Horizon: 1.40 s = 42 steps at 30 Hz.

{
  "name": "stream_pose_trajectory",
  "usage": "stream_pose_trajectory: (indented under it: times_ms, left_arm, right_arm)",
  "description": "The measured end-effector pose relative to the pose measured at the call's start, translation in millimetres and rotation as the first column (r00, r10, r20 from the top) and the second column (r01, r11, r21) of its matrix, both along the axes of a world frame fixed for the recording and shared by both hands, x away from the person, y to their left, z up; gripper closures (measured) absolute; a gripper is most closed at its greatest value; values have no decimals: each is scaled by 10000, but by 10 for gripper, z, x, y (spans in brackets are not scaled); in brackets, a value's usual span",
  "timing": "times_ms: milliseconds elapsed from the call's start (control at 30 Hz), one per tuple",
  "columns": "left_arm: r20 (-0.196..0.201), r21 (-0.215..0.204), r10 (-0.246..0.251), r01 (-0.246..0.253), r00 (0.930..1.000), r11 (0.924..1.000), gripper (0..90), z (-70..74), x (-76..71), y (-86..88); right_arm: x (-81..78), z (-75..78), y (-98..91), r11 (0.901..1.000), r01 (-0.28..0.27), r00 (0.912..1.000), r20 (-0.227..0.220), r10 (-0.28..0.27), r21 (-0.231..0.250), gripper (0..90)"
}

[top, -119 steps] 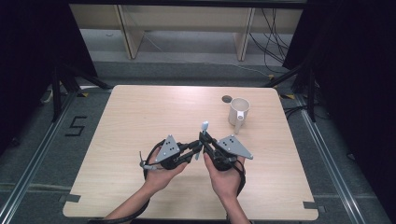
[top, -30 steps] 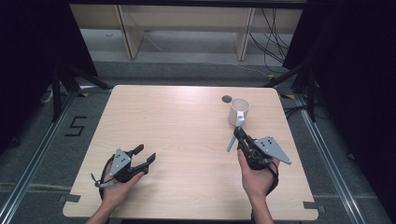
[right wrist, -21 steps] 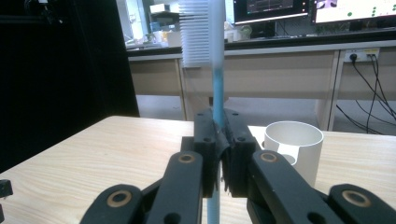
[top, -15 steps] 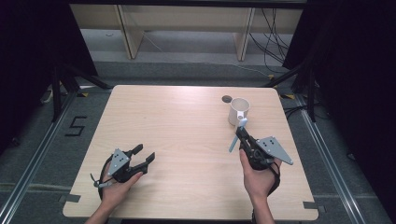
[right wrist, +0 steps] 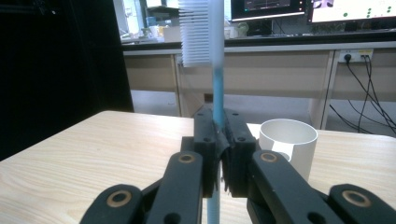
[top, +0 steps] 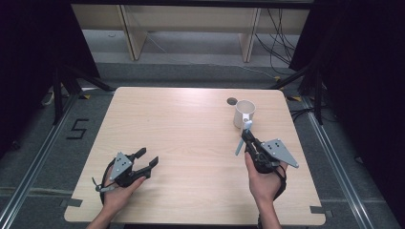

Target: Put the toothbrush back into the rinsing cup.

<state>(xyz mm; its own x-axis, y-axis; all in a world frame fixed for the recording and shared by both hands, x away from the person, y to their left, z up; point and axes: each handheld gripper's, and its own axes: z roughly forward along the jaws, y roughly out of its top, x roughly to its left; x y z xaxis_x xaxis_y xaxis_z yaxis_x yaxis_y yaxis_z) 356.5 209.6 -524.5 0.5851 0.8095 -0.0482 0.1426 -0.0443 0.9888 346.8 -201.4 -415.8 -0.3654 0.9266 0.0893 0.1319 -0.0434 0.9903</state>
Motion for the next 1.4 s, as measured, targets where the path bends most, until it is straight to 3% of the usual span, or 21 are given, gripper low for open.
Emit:
stream_pose_trajectory:
  times_ms: [100,200,367,500,533,1400]
  left_arm:
    - [-114,151,91,-90,9999,9998,367,10,-19,6]
    - [72,32,11,-12,10000,10000,369,-1,-6,-7]
    - [17,-1,27,-27,10000,10000,369,0,-1,-2]
    - [24,30,89,-89,10000,10000,370,0,-4,-6]
    - [-105,233,156,-154,9998,9996,371,11,-18,-1]
    - [-57,322,172,-170,9998,9993,381,10,-21,-17]
  right_arm:
    - [-3,-3,9,9999,96,9999,-108,-95,71,861]
    - [14,2,-2,9996,165,9999,-20,-165,-208,861]
    - [41,33,-20,9999,153,9999,-27,-153,55,861]
    - [79,68,-45,9995,299,9996,11,-299,31,861]
    - [89,82,-64,9993,329,9994,87,-328,-203,861]
    - [333,291,-201,9959,885,9960,129,-883,-192,860]
